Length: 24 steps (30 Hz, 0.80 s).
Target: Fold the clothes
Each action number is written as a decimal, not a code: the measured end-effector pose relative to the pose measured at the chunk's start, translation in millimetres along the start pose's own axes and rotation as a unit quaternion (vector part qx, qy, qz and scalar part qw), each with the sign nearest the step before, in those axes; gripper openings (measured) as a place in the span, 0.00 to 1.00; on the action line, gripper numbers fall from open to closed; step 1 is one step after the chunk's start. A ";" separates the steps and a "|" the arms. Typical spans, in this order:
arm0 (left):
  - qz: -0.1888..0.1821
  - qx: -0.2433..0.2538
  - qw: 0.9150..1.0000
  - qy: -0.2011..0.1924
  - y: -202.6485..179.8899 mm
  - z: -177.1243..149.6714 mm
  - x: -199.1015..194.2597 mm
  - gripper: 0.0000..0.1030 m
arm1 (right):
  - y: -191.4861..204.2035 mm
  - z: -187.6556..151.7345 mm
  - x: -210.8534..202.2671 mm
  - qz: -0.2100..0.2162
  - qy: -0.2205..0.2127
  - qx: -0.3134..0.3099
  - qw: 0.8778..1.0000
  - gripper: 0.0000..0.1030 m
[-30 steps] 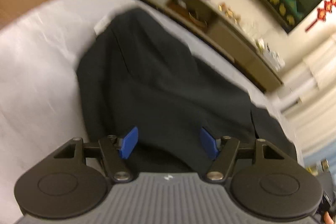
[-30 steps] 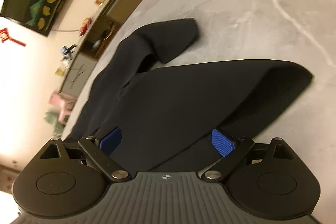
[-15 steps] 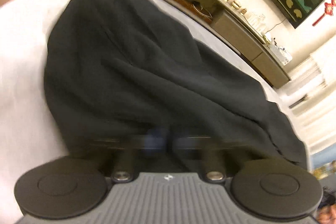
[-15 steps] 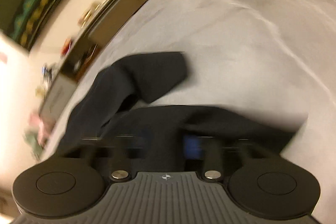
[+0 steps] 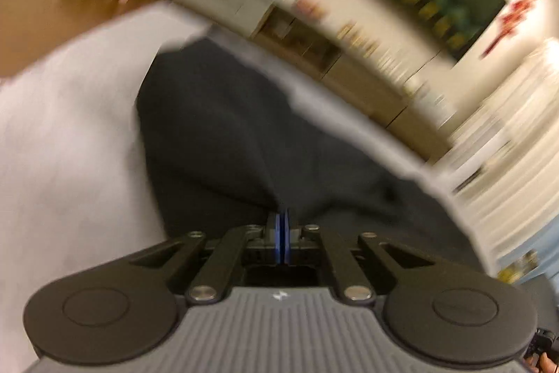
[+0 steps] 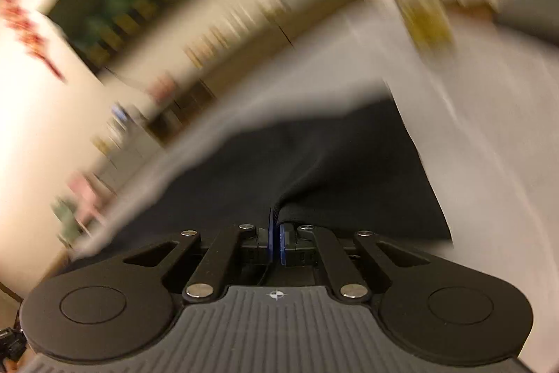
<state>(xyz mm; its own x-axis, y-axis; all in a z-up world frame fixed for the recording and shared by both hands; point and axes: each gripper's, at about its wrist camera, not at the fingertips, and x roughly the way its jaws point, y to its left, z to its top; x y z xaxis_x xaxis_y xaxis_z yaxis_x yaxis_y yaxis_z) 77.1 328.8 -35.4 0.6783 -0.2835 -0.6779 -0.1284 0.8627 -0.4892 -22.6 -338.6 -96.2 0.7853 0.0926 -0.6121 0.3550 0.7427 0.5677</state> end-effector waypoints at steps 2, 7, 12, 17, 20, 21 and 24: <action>0.015 -0.021 1.000 0.012 10.7 -0.2 2.1 0.19 | -11.2 -6.3 8.4 -0.019 0.030 0.019 0.999 0.04; 0.035 -0.079 0.996 -0.028 25.0 9.4 -9.6 0.70 | -4.3 -0.3 -4.6 -0.068 -0.053 0.031 0.996 0.32; 0.050 -0.117 0.992 -0.009 26.1 26.2 26.5 0.62 | 16.4 -5.0 -4.2 -0.098 -0.092 -0.007 0.991 0.42; 0.048 0.057 0.988 -0.132 -27.9 55.2 13.9 0.01 | 28.8 -9.4 16.0 -0.083 -0.052 -0.025 0.995 0.42; 0.007 0.149 0.967 -0.204 -54.1 28.9 -34.0 0.01 | 26.4 -11.7 17.0 -0.081 -0.034 -0.028 0.996 0.42; -0.008 0.177 0.958 -0.226 -62.0 19.4 -50.0 0.02 | 25.3 -10.9 17.4 -0.082 -0.030 -0.031 0.996 0.42; 0.051 0.087 0.988 -0.113 -23.6 18.9 -25.5 0.12 | 18.3 -10.2 14.2 -0.079 -0.018 -0.023 0.996 0.42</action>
<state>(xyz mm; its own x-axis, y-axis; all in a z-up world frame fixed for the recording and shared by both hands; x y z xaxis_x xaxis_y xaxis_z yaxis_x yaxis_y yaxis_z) 76.5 323.6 3.7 0.8148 -0.1073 -0.5697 -0.0918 0.9464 -0.3096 -10.1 -317.0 -100.1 0.7389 -0.0516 -0.6719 0.4533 0.7759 0.4388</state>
